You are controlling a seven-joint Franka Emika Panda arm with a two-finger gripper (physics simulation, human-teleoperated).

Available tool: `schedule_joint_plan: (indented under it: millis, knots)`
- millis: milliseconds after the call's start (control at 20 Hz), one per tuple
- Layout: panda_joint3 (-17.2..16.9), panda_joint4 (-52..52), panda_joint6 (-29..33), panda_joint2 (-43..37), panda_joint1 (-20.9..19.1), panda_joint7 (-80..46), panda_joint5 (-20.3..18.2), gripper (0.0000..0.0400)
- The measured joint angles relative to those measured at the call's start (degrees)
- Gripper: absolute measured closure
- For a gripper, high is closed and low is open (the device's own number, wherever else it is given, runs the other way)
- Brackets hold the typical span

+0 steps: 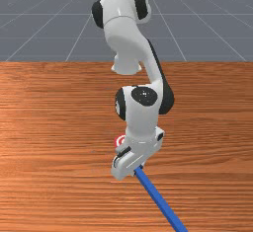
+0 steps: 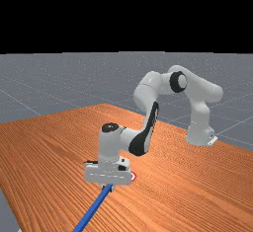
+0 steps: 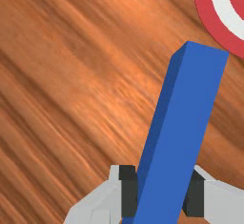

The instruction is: Pull the pivot to the target area

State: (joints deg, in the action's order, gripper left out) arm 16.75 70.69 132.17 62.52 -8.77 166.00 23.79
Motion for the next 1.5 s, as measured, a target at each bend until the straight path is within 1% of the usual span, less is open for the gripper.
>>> schedule_joint_plan:
  millis: [50,100,150,200,250,300,400,450,500,550,600,650,700,750,800,850,900,950,1000,1050,1100,1150,1250,1300,1400,1450,1500]
  knots:
    - [0.41,-0.04,-0.01,0.09,0.19,0.00,0.44,0.0281]
    - [0.82,-0.10,-0.01,0.20,0.38,0.00,0.85,0.0283]
    - [1.53,3.02,1.50,-1.22,-0.41,0.00,1.69,0.0299]
    - [2.03,6.95,3.29,-3.10,-1.34,0.00,2.57,0.0301]
    - [2.51,11.51,5.45,-5.29,-2.42,0.00,3.53,0.0290]
    - [2.94,16.83,7.93,-7.86,-3.65,0.00,4.66,0.0290]
    - [3.66,26.17,12.39,-12.35,-5.75,0.00,6.79,0.0301]
    - [3.86,32.63,15.67,-15.55,-7.08,0.00,8.37,0.0287]
    - [4.01,38.16,18.45,-18.23,-8.10,0.00,9.75,0.0292]
    - [2.71,42.83,21.32,-20.83,-7.59,0.00,10.41,0.0290]
    - [3.73,48.15,23.84,-23.16,-9.56,0.00,12.92,0.0288]
    - [3.39,53.14,26.62,-25.59,-10.10,0.00,14.77,0.0310]
    - [3.35,55.68,28.05,-26.82,-10.40,0.00,15.98,0.0292]
    - [3.14,57.98,29.43,-27.91,-10.72,0.00,17.33,0.0311]
    - [2.92,60.51,30.93,-29.11,-11.07,0.00,18.80,0.0314]
    - [-0.59,60.33,32.65,-29.54,-7.74,0.00,19.11,0.0283]
    - [0.75,60.56,32.78,-29.36,-10.05,0.00,18.91,0.0281]
    - [-1.93,60.96,33.62,-30.11,-9.01,0.00,17.79,0.0302]
    - [-1.94,61.02,33.82,-30.10,-10.69,0.00,17.66,0.0304]
    - [-2.66,61.06,34.04,-30.21,-11.55,0.00,17.13,0.0304]
    - [-2.51,60.98,34.12,-30.10,-13.22,0.00,17.04,0.0303]
    - [-3.01,60.95,34.19,-30.13,-13.72,0.00,16.74,0.0305]
    - [-1.96,60.72,34.18,-29.78,-16.48,0.00,17.05,0.0305]
    - [-2.15,60.58,34.20,-29.72,-17.24,0.00,16.68,0.0299]
    - [-2.07,60.15,34.13,-29.49,-19.31,0.00,16.17,0.0302]
    - [-9.64,60.94,42.08,-29.81,-13.58,-3.58,19.09,0.0216]
    - [-10.22,60.83,42.98,-29.69,-14.05,-3.67,19.05,0.0198]
